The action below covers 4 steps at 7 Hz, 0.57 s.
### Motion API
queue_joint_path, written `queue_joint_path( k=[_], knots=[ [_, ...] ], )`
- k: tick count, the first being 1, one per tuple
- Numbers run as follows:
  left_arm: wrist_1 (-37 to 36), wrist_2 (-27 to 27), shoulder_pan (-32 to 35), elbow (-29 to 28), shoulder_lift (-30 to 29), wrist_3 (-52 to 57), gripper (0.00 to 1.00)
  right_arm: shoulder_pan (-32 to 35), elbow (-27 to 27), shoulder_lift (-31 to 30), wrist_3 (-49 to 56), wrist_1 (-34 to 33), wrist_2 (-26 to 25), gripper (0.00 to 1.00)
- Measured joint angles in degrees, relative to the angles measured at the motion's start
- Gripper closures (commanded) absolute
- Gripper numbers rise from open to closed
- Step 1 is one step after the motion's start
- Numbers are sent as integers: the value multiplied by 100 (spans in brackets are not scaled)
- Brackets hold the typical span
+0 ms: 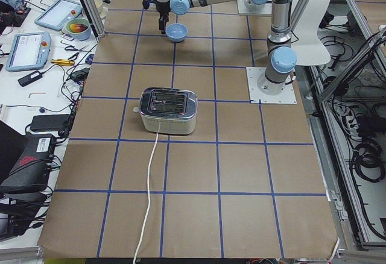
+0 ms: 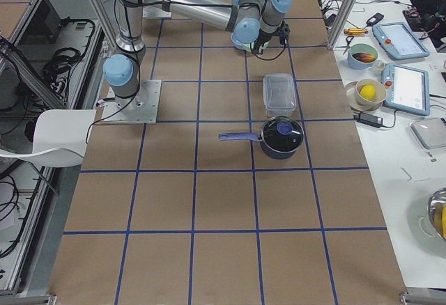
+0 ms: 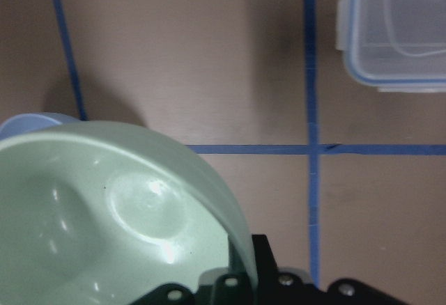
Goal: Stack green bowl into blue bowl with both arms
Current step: 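Carry green bowl over blue bowl with right gripper while left gripper withdraws, then lower the green bowl into the blue bowl and open the right gripper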
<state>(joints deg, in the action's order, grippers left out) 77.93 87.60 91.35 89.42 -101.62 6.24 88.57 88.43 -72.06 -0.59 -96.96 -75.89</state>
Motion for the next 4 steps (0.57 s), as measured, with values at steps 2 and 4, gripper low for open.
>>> queue_joint_path(
  k=[2,4],
  knots=[
    [464,141,-280,3,645,281,0,858,0,215,-898,-359,59,100],
    [741,353,-275,36,1026,163,0,1335,47,567,-1452,-782,65,100]
  ],
)
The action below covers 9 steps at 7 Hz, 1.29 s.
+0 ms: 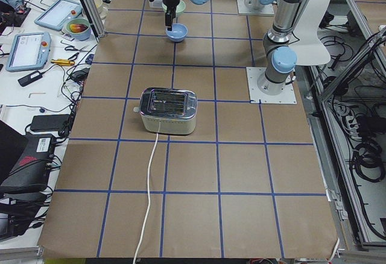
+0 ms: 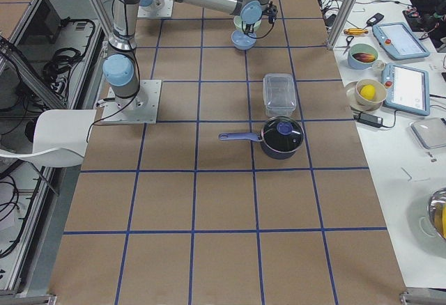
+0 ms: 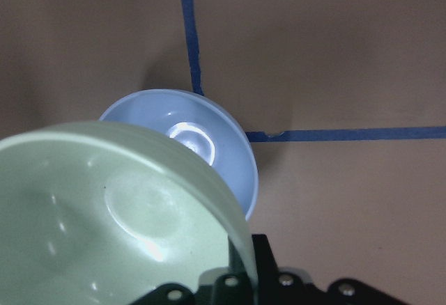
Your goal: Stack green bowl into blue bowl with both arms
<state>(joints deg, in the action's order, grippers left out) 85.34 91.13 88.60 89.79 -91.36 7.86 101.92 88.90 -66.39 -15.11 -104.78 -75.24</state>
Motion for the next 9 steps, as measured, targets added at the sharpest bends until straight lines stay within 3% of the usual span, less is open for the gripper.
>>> queue_joint_path(
  k=[1,2,3,4,7,9],
  knots=[
    [95,23,16,29,115,-131,0,68,120,106,-66,-134,1,100],
    [106,10,3,36,153,-229,0,91,244,152,-85,-336,-8,94],
    [113,-4,-35,-36,177,-248,0,96,300,170,-98,-506,-24,10],
    [132,14,-71,-155,174,-224,0,98,322,175,-93,-579,-25,0],
    [183,30,-89,-209,189,-196,0,26,290,85,-91,-468,-87,0],
    [174,17,-84,-206,199,-192,0,-323,240,-440,49,-149,-350,0]
  ],
)
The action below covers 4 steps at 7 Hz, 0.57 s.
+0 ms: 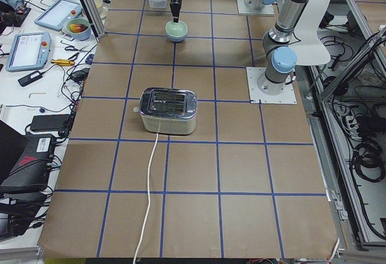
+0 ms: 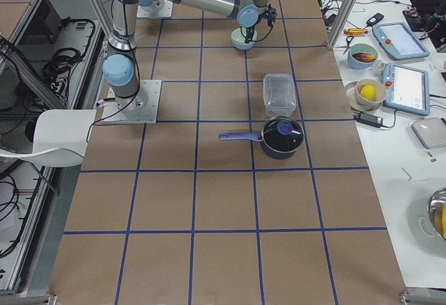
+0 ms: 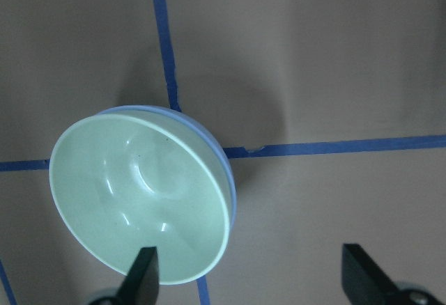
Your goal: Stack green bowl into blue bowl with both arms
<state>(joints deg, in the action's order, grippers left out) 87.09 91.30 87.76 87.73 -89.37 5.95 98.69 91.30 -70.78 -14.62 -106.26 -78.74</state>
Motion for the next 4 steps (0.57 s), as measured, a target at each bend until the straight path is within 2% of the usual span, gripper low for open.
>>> queue_joint_path(
  k=[2,3,4],
  knots=[
    [8,-4,9,7,3,-5,0,-559,-6,-847,611,913,-517,0],
    [20,4,11,16,5,-6,0,-686,-11,-1250,776,1331,-937,0],
    [21,10,20,29,6,-6,0,-738,-32,-1543,843,1655,-1133,0]
  ],
)
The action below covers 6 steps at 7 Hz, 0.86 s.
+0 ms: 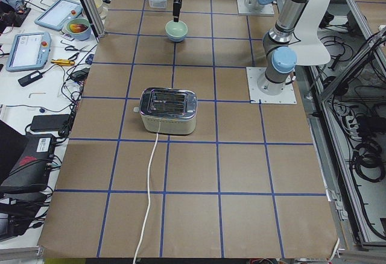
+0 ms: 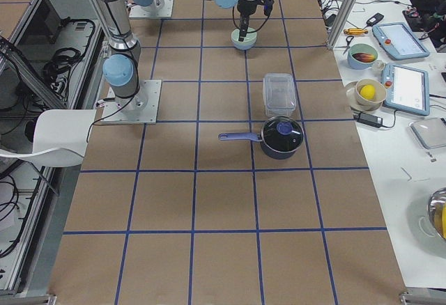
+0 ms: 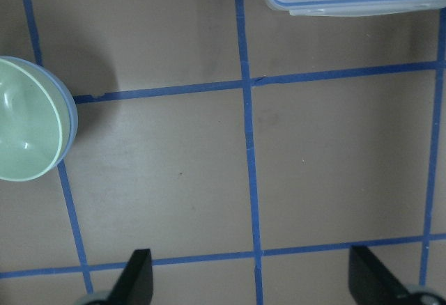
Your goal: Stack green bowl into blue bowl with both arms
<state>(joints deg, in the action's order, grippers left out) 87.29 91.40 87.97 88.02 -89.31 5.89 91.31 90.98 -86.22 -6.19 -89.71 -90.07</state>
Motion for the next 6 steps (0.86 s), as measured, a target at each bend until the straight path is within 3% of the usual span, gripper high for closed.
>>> queue_joint_path(
  k=[6],
  knots=[
    [-8,9,34,8,-9,-35,0,-51,-51,-394,39,493,2,0]
  ],
)
